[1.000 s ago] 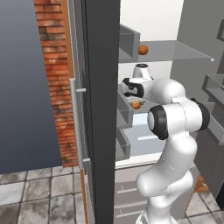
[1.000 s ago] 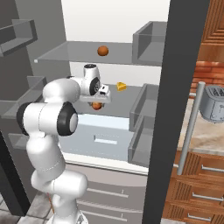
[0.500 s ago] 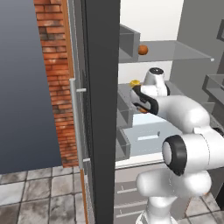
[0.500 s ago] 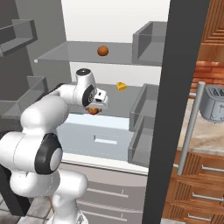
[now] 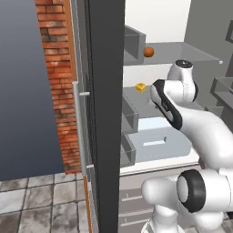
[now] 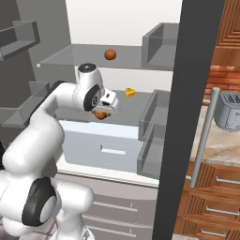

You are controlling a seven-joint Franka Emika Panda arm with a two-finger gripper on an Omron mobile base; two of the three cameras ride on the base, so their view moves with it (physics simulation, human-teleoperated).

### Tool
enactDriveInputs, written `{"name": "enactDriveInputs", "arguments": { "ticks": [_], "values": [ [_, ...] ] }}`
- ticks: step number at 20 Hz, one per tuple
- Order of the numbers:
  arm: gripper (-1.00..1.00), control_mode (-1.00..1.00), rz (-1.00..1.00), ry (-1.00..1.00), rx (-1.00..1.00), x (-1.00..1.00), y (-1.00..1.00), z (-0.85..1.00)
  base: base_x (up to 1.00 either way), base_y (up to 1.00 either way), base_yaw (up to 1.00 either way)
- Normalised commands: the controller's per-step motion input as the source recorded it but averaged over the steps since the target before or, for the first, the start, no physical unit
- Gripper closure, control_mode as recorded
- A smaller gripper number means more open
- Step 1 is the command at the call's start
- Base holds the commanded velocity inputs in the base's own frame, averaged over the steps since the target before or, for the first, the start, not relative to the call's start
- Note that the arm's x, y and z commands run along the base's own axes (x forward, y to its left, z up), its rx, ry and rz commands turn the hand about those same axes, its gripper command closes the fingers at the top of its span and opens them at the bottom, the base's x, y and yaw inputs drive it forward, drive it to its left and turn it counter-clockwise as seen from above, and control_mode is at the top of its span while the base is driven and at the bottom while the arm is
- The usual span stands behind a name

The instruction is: Pick up the peach and tangerine from the fridge and place one fruit on each plate on the dining counter.

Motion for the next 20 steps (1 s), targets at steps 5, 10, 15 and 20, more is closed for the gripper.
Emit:
{"name": "enactDriveInputs", "arguments": {
  "ticks": [5,10,15,20],
  "values": [
    [1.00,-1.00,-0.05,-0.05,0.06,-0.93,-0.14,0.55,0.00,0.00,0.00],
    [1.00,-1.00,0.00,-0.13,0.03,-1.00,0.00,0.47,0.00,0.00,0.00],
    [1.00,-1.00,0.00,-0.14,0.00,-0.99,0.00,0.19,0.00,0.00,0.00],
    [1.00,-1.00,0.01,-0.08,-0.03,-0.82,0.03,-0.19,0.00,0.00,0.00]
  ]
}}
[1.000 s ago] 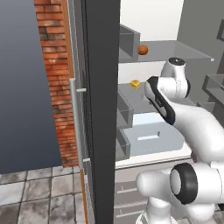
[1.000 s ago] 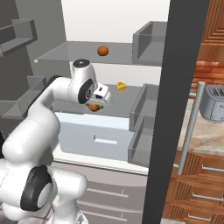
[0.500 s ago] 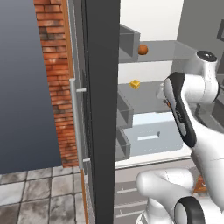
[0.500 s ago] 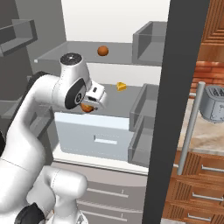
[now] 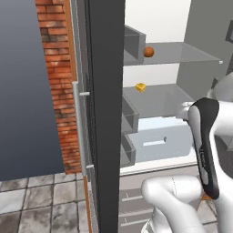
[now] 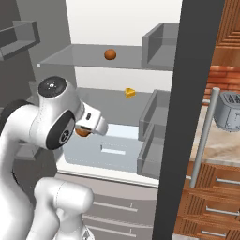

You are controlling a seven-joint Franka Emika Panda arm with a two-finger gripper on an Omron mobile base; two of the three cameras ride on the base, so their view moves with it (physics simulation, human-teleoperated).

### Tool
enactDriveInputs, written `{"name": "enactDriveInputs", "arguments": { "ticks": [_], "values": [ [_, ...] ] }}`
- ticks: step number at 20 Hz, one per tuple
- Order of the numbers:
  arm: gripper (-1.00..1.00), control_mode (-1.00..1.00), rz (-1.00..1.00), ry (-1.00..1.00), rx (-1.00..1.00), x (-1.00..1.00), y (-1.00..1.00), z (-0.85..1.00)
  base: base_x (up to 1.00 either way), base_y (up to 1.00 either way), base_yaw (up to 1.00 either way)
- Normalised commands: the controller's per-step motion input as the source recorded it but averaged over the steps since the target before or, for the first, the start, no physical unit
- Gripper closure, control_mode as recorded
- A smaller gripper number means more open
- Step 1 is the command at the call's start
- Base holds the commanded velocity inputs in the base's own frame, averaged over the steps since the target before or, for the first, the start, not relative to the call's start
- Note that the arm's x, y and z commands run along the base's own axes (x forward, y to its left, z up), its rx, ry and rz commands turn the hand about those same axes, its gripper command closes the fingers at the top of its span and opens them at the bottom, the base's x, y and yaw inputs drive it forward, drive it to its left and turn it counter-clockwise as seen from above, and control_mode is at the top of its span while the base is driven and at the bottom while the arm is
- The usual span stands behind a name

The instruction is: Pick up the peach and tangerine from the fridge and place one fruit on each plate on the dining counter.

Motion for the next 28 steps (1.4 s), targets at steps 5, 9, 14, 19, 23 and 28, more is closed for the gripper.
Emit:
{"name": "enactDriveInputs", "arguments": {
  "ticks": [5,9,14,19,23,28],
  "values": [
    [1.00,-1.00,0.13,-0.18,-0.07,-0.87,0.02,-0.27,0.00,0.00,0.00],
    [1.00,-1.00,0.20,-0.20,-0.10,-0.83,0.15,-0.26,0.00,0.00,0.00],
    [1.00,1.00,0.08,-0.04,-0.06,-0.27,0.13,-0.14,-0.46,0.11,0.10],
    [1.00,1.00,0.00,0.00,0.00,0.00,0.00,0.00,-1.00,0.04,0.09],
    [1.00,1.00,0.00,0.00,0.00,0.00,0.00,0.00,-1.00,0.00,0.01],
    [1.00,1.00,0.00,0.00,0.00,0.00,0.00,0.00,-1.00,-0.07,0.00]
  ]
}}
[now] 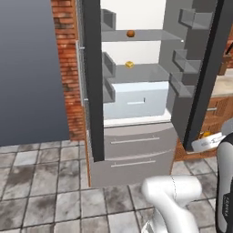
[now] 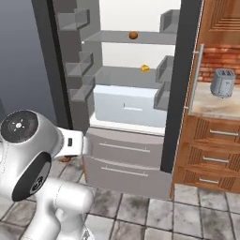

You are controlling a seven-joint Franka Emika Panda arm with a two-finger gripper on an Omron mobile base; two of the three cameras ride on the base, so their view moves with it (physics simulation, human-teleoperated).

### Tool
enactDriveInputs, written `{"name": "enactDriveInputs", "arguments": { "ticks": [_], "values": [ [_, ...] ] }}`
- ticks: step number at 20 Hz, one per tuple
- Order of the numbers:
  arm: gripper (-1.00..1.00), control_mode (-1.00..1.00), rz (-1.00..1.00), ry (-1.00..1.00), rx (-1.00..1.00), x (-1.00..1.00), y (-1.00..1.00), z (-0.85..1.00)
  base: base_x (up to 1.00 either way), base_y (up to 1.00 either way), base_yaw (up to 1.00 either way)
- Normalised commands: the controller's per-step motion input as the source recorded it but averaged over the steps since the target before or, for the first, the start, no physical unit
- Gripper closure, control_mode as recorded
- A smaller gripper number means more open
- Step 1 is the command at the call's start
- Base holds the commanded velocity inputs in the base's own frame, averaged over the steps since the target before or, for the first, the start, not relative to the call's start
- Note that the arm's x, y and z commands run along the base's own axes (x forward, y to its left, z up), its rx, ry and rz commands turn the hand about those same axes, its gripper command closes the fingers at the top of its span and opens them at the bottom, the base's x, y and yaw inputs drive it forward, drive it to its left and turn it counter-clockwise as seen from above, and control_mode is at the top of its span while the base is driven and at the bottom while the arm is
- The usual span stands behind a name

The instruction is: Pick up the peach and tangerine from the fridge and place one fruit on each plate on the dining counter.

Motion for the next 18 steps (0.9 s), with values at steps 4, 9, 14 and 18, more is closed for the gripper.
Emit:
{"name": "enactDriveInputs", "arguments": {
  "ticks": [4,9,14,18],
  "values": [
    [1.00,1.00,0.00,0.00,0.00,0.00,0.00,0.00,-0.99,-0.42,0.00],
    [1.00,1.00,0.00,0.00,0.00,0.00,0.00,0.00,-0.65,-0.80,0.08],
    [1.00,1.00,0.00,0.00,0.00,0.00,0.00,0.00,-0.08,-0.95,0.23],
    [1.00,1.00,0.00,0.00,0.00,0.00,0.00,0.00,-0.15,-0.76,-0.09]
  ]
}}
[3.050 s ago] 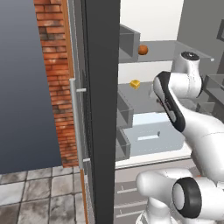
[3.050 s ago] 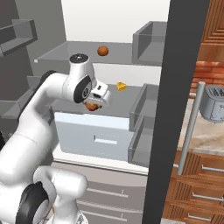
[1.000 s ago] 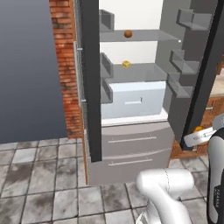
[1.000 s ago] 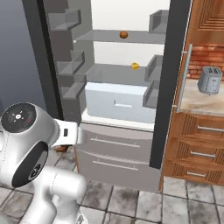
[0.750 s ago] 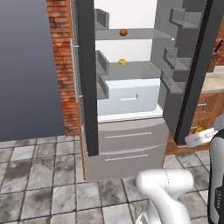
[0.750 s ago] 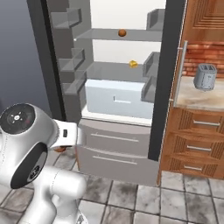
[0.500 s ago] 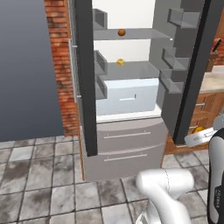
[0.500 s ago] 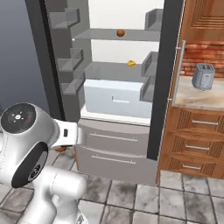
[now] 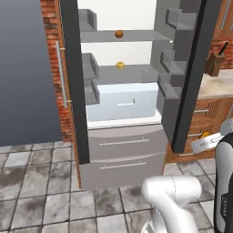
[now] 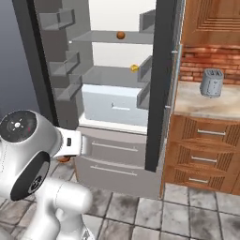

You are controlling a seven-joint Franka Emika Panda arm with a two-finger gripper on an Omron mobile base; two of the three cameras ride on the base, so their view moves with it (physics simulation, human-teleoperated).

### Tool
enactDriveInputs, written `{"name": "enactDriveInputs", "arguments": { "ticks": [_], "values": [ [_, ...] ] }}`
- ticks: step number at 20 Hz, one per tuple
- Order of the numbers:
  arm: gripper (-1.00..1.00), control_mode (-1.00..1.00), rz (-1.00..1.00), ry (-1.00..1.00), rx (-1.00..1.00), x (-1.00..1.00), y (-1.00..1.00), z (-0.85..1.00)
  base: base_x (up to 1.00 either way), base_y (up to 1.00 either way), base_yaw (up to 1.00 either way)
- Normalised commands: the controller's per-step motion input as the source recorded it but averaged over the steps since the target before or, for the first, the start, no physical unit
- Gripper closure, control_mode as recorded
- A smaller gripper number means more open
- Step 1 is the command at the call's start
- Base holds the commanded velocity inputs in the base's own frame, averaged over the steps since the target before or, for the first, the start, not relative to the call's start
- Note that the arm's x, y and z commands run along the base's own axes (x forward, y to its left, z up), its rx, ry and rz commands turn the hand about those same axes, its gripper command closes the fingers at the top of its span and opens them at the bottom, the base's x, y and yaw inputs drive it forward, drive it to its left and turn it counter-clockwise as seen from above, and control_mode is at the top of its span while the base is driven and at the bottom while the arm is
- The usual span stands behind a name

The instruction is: Pick up the peach and tangerine from the fridge and place one fruit on each plate on the dining counter.

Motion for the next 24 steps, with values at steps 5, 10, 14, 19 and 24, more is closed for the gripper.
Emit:
{"name": "enactDriveInputs", "arguments": {
  "ticks": [5,10,14,19,24],
  "values": [
    [1.00,1.00,0.00,0.00,0.00,0.00,0.00,0.00,-0.04,-0.52,-0.45],
    [1.00,1.00,0.00,0.00,0.00,0.00,0.00,0.00,0.00,-0.47,-0.54],
    [1.00,1.00,0.00,0.00,0.00,0.00,0.00,0.00,0.00,-0.40,-0.60],
    [1.00,1.00,0.00,0.00,0.00,0.00,0.00,0.00,0.19,-0.33,-0.65],
    [1.00,1.00,0.00,0.00,0.00,0.00,0.00,0.00,0.44,-0.29,-0.61]
  ]
}}
